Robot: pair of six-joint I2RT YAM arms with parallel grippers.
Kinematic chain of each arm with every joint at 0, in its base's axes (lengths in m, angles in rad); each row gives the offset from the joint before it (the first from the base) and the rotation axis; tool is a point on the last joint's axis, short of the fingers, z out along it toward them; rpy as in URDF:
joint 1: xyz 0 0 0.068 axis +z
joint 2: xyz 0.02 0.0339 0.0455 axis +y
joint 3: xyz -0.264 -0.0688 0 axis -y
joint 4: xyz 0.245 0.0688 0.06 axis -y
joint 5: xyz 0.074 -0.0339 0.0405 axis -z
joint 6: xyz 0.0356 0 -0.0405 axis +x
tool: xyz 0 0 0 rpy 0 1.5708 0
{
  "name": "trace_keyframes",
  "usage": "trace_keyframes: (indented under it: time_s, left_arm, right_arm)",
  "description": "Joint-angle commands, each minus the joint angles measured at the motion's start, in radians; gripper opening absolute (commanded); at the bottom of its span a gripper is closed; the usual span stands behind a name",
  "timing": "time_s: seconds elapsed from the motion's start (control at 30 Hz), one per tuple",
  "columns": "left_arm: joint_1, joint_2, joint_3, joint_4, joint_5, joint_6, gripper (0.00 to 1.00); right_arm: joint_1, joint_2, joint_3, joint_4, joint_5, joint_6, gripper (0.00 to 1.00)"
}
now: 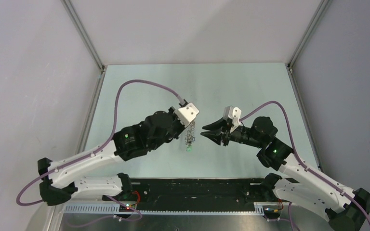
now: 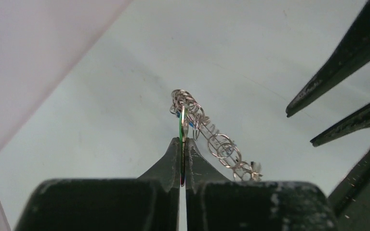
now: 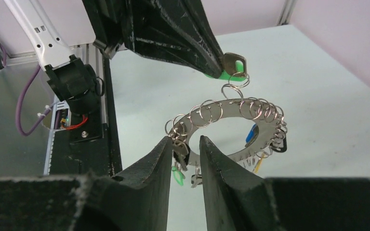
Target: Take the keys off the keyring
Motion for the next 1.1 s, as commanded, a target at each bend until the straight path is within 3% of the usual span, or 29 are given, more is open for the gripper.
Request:
trace_keyframes:
  time_s: [0.0,0.2,0.47,0.67,0.77,0.93,1.07]
  left_arm:
    - [-0.006,0.084,0.181,-0.312,-0.038,-0.164,0.00]
    - [-0.006,0.219,0.397,-0.587,-0.001,-0.313,0.00]
    - [-0.005,0.377,0.645,-0.799,0.074,-0.430,0.00]
    - [0.027,0.413,0.717,-0.861,0.167,-0.467,0.00]
    - [0.047,0.408,0.724,-0.861,0.213,-0.481,0.00]
    - [0.089,0.397,0.726,-0.857,0.280,-0.497,0.00]
    - [0.123,0.392,0.724,-0.851,0.345,-0.511,0.00]
  right_arm:
    - [0.021,-0.006,-0.025,0.086,0.007,0.072,0.32]
    - [0.074,-0.006,-0.084,0.150,0.069,0.108,0.32]
    - [0.115,-0.032,-0.175,0.278,0.165,0.208,0.37]
    - [0.143,-0.080,-0.180,0.228,0.208,0.174,0.41]
    - [0.154,-0.110,-0.180,0.203,0.232,0.124,0.48]
    - [0.157,-0.165,-0.179,0.182,0.250,0.047,0.40]
    - [0.162,-0.154,-0.162,0.179,0.236,0.015,0.40]
